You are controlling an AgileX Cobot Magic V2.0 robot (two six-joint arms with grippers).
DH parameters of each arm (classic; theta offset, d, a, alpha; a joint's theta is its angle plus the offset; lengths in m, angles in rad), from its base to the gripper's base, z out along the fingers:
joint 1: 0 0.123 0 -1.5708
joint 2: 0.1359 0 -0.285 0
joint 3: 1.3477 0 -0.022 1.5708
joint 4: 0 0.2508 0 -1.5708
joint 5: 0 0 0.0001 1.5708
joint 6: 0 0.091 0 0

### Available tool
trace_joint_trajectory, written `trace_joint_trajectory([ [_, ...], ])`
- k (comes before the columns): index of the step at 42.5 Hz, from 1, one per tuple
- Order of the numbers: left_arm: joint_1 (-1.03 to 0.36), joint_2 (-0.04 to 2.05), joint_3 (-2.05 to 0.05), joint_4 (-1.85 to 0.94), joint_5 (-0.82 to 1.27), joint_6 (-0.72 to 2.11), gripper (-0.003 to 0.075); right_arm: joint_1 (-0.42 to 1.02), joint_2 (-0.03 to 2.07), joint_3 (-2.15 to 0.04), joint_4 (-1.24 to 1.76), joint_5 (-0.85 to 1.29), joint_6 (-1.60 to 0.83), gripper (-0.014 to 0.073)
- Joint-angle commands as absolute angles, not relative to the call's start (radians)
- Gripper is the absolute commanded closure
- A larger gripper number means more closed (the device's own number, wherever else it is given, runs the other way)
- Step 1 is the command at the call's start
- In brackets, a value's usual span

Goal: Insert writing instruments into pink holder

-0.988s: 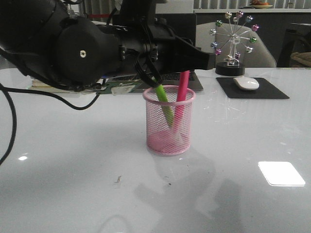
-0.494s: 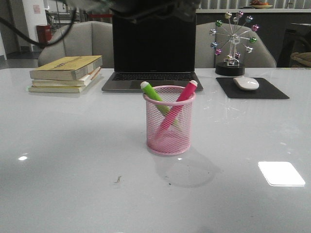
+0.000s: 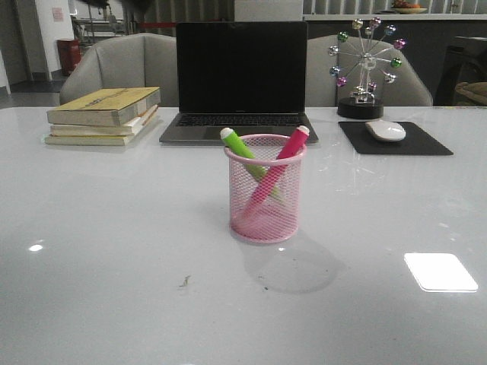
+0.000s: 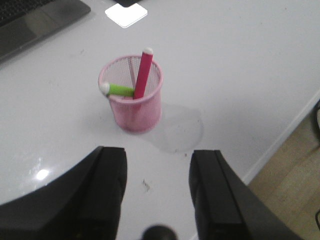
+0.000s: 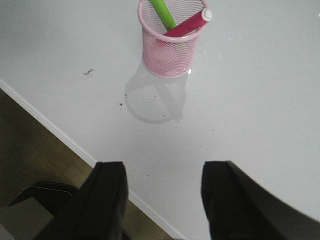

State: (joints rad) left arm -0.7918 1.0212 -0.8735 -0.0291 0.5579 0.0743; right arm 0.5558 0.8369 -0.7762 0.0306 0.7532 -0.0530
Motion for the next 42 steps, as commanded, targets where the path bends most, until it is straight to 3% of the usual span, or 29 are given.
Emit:
trace_joint_trajectory([
  [1,-0.797,0.908,-0.809,-0.023,0.523,0.077,0.0348,0.555,0.832,-0.804,0.021,0.697,-0.051,0.0138],
  [16,-0.797,0.650,-0.600,0.016,0.551,0.064,0.0353,0.555,0.832,-0.804,0.018,0.701,-0.052,0.0143],
  [19,-0.797,0.643,-0.596,0.043,0.556,0.031,0.0384,0.555,0.832,-0.804,0.017,0.701,-0.052,0.0190],
  [30,-0.797,0.647,-0.596,0.094,0.554,-0.039,0.0570,0.555,0.836,-0.804,0.018,0.702,-0.052,0.0547],
  [33,-0.797,0.647,-0.596,0.089,0.554,-0.039,0.0629,0.555,0.838,-0.804,0.018,0.702,-0.052,0.0532],
  [42,-0.798,0.647,-0.596,0.082,0.550,-0.039,0.0629,0.555,0.838,-0.804,0.018,0.702,-0.052,0.0538],
])
